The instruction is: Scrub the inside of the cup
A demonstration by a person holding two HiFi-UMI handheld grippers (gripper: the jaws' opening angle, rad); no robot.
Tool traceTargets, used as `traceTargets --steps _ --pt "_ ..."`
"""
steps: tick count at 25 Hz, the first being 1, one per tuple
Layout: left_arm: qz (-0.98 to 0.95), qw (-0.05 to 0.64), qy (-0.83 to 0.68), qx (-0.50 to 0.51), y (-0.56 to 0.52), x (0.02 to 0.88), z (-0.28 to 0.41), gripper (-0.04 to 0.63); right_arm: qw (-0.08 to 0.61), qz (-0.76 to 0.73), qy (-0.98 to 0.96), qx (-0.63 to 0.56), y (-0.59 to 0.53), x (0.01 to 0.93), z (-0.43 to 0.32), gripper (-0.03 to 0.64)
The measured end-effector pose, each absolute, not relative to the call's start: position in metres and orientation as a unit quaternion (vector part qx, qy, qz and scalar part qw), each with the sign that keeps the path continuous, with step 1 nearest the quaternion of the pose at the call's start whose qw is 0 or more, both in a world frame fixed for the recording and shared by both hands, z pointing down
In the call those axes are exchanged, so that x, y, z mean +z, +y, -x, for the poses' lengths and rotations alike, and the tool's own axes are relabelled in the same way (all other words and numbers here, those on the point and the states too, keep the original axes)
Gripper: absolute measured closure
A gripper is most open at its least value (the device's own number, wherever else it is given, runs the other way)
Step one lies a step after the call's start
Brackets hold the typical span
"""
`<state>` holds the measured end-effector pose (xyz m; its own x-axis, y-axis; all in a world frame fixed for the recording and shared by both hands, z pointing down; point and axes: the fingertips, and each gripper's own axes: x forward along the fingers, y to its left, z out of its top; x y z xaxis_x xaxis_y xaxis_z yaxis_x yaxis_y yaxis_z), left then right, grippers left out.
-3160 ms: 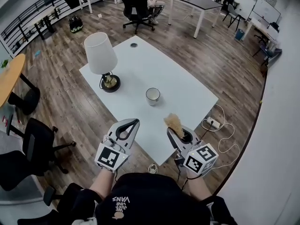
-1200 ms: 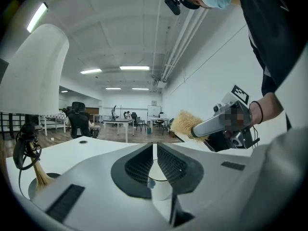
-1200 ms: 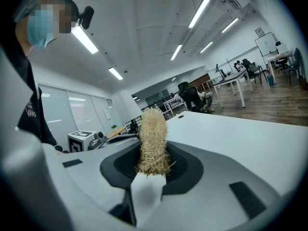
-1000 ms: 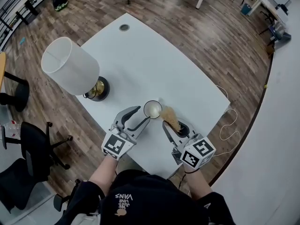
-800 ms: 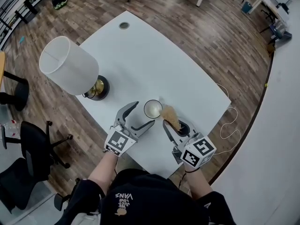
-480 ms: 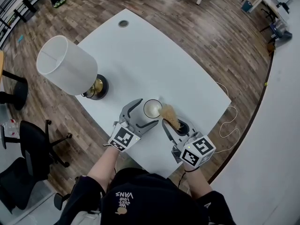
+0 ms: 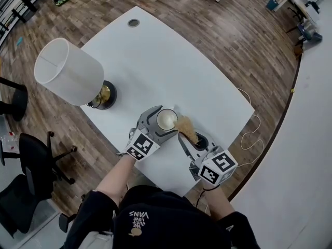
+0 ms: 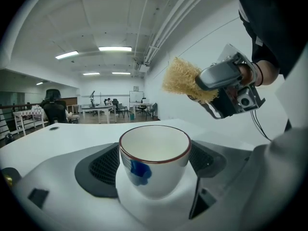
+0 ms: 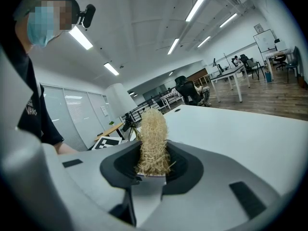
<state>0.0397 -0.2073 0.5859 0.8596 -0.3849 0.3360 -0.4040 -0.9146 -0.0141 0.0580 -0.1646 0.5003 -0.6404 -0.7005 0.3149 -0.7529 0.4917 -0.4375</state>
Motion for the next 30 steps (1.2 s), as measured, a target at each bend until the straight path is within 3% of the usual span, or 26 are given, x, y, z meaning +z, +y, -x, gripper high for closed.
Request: traceTargets --steps 30 --pt "-0.953 0.029 -0.163 0.256 -0.203 0.606 -0.054 0.173 0.043 -0.435 -0.859 0.266 -0.158 0.485 -0.065 0.517"
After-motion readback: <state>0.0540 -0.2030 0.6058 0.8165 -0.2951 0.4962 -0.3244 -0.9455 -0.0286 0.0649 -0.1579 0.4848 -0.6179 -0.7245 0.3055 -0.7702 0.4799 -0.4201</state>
